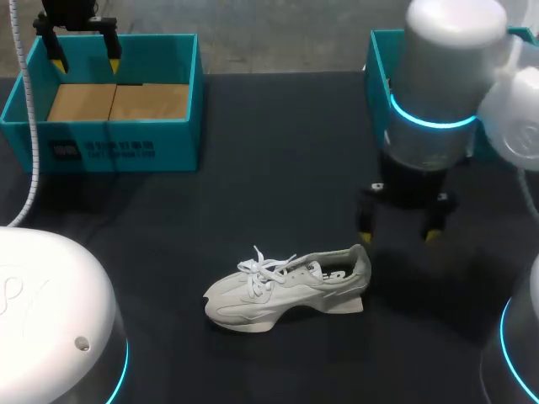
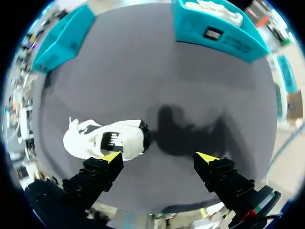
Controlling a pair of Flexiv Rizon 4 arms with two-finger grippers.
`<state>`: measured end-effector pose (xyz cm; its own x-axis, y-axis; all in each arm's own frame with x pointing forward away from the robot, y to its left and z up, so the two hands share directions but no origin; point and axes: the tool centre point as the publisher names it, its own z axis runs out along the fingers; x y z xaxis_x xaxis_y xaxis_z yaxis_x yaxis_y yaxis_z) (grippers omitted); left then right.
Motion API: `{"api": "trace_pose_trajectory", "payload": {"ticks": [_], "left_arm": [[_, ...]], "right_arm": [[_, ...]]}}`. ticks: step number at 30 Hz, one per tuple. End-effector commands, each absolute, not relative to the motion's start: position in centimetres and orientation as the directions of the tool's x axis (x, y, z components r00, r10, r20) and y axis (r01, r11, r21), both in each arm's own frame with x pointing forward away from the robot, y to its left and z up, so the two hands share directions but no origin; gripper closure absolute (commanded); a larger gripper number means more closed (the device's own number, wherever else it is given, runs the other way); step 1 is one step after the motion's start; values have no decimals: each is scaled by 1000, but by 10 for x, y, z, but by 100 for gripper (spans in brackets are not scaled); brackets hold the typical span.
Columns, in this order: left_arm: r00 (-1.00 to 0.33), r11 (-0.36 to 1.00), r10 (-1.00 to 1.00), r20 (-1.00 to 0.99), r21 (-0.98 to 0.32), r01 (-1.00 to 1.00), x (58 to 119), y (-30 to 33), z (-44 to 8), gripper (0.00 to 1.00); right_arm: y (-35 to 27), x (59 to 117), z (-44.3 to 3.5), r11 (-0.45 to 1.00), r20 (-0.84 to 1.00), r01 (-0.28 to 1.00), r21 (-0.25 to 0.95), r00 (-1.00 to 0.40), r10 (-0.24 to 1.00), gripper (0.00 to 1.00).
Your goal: Take the shoe out of the shoebox, open the shoe tongue, remove and reinsert the insole, then place the shoe into the shoebox
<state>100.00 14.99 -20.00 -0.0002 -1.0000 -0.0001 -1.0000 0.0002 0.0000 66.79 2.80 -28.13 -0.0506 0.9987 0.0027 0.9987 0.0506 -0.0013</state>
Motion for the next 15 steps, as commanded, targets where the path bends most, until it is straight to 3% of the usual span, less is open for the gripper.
{"api": "trace_pose_trajectory", "payload": {"ticks": [1,11,15], "left_arm": [[0,0,-1000,0,0,-1000,1000,150,-200,0],[0,0,-1000,0,0,-1000,1000,150,-200,0],[0,0,-1000,0,0,-1000,1000,150,-200,0]], "right_arm": [[17,660,-285,270,297,958,92,-285,911,0],[17,660,-285,270,297,958,92,-285,911,0],[-2,668,-278,369,478,864,341,-498,723,0]]}}
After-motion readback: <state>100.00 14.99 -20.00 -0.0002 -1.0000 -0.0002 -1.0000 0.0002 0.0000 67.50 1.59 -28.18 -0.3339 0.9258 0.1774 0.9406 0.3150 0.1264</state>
